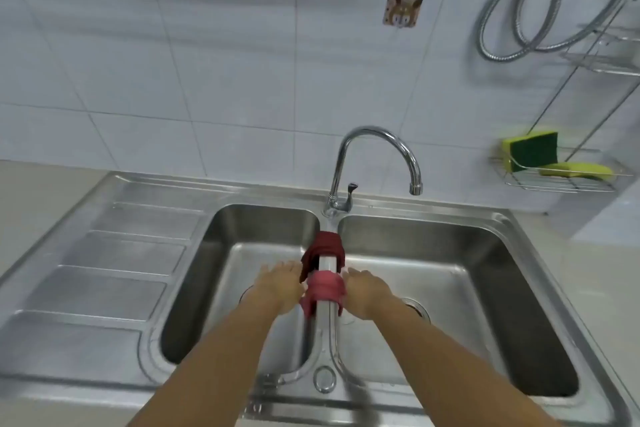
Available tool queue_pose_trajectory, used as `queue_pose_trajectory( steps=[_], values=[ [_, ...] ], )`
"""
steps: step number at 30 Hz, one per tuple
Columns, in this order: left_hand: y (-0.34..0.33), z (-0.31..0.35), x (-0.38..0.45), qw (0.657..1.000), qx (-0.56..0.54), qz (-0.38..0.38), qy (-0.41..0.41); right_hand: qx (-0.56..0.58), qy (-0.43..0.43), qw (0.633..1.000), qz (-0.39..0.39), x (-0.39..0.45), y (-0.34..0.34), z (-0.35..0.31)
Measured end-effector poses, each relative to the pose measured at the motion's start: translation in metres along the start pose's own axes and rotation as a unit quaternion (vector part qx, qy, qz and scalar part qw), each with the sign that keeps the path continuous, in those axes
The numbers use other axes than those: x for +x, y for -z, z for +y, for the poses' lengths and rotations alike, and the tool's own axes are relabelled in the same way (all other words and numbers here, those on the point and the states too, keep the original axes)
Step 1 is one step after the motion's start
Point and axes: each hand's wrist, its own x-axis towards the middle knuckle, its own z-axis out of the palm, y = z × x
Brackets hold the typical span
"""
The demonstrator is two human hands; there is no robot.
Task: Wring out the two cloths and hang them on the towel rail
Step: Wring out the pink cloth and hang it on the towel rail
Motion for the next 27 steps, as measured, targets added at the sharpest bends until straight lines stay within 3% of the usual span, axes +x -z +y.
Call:
queue_pose_trajectory(
  steps=[5, 10, 15, 22, 27],
  values=[
    [-0.033, 0.023, 0.001, 0.995, -0.093, 0.019, -0.038, 0.018, -0.016, 1.000, 0.013, 0.005, -0.028, 0.002],
    [-0.055, 0.023, 0.002, 0.973, -0.222, 0.063, 0.014, 0.137, -0.030, 0.988, 0.056, 0.008, -0.045, 0.002],
    [-0.053, 0.023, 0.005, 0.964, -0.266, 0.027, 0.016, 0.180, -0.027, 0.980, 0.080, 0.001, -0.048, 0.003],
    [-0.040, 0.025, -0.003, 0.988, -0.152, 0.039, 0.011, 0.128, -0.010, 0.983, 0.134, -0.008, -0.045, -0.002],
    [-0.020, 0.020, -0.019, 0.974, -0.198, 0.110, -0.001, 0.145, 0.020, 0.972, 0.182, -0.021, -0.026, -0.009]
  ],
)
